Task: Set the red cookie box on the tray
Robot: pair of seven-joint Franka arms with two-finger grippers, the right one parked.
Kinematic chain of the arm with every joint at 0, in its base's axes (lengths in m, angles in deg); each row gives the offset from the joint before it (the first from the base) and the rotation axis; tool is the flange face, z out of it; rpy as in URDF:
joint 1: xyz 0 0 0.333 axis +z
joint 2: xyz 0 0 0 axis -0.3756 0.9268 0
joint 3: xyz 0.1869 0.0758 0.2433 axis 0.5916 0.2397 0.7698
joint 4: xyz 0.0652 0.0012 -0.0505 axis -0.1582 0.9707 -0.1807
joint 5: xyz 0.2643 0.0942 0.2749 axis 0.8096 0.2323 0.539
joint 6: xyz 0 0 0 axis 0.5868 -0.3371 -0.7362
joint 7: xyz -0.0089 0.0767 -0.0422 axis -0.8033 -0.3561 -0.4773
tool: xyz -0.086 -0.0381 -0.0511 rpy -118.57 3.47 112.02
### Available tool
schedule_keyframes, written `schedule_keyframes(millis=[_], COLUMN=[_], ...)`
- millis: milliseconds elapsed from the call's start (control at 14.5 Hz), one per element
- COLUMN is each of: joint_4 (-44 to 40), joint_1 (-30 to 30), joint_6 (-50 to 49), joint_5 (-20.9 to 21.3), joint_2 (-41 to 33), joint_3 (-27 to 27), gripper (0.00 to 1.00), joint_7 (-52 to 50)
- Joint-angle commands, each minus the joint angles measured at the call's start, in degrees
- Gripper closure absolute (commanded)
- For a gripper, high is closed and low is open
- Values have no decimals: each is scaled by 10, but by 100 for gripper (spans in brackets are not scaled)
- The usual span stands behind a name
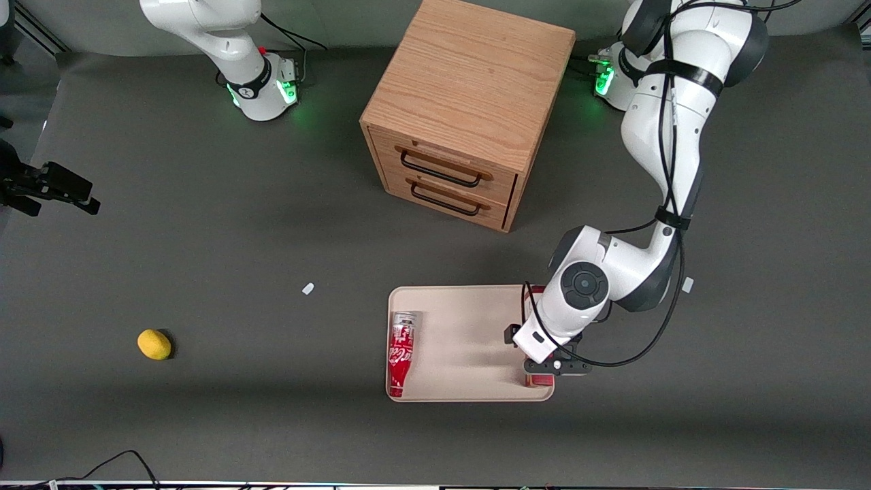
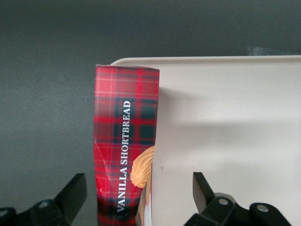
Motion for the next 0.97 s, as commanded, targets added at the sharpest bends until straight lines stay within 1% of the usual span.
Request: schedule_keyframes(millis=[0, 207, 483, 552, 621, 759, 897], joint_4=[35, 56, 106, 123, 138, 162, 183], joint_1=[1, 13, 39, 48, 56, 73, 98], joint_6=[4, 4, -11, -18, -30, -69, -111], joint_5=[6, -2, -8, -19, -27, -27, -29], joint_2=[-41, -75, -151, -174, -197, -243, -287], joint_3=[9, 9, 9, 9, 9, 7, 5], gripper=[0, 0, 0, 0, 0, 0, 0], joint_7=[-17, -17, -16, -14, -10, -6, 35])
